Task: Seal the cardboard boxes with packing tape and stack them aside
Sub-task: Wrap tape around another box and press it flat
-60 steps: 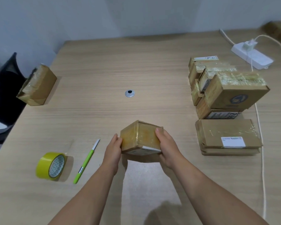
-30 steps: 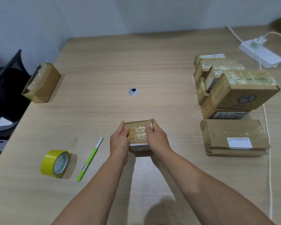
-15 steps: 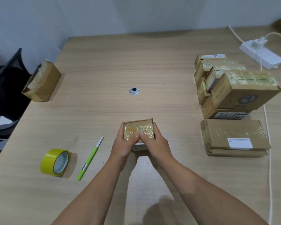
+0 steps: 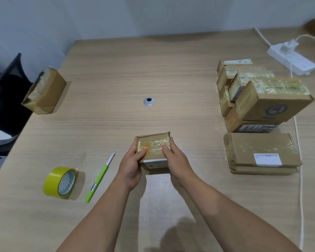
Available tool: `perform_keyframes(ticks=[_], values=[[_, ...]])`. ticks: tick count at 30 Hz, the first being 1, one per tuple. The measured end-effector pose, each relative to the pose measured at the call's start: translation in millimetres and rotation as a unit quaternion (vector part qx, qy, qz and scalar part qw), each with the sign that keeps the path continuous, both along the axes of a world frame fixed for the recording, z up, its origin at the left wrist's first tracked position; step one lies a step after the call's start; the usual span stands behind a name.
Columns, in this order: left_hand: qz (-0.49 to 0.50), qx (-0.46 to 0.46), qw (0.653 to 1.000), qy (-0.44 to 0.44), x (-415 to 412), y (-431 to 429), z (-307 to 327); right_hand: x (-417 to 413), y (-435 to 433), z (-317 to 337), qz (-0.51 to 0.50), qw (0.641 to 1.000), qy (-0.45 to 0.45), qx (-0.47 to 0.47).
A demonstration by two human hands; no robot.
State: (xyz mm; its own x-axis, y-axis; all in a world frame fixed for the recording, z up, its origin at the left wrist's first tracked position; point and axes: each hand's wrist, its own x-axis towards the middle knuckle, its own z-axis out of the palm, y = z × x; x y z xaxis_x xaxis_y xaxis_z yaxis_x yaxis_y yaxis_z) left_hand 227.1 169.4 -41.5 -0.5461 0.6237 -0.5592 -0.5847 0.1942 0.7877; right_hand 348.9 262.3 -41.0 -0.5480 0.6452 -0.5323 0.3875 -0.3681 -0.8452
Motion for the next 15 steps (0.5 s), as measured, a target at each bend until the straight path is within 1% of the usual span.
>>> perform_keyframes(ticks=[4,8,10,13,15], values=[[0.003,0.011,0.999,-0.034,-7,-4,-4,1,1,-2,-0.003,1.0,0.013,-0.018],[0.02,0.005,0.999,-0.036,-8,0,-4,-1,6,2,-0.005,1.0,-0.008,0.012],[0.037,-0.017,0.999,0.003,-2,6,-2,-5,7,8,-0.013,0.998,-0.041,0.038],[0.058,-0.085,0.988,0.111,10,19,0,-15,10,12,-0.021,0.993,-0.091,0.069],[0.093,-0.107,0.982,0.129,16,25,3,-20,12,13,-0.024,0.992,-0.099,0.077]])
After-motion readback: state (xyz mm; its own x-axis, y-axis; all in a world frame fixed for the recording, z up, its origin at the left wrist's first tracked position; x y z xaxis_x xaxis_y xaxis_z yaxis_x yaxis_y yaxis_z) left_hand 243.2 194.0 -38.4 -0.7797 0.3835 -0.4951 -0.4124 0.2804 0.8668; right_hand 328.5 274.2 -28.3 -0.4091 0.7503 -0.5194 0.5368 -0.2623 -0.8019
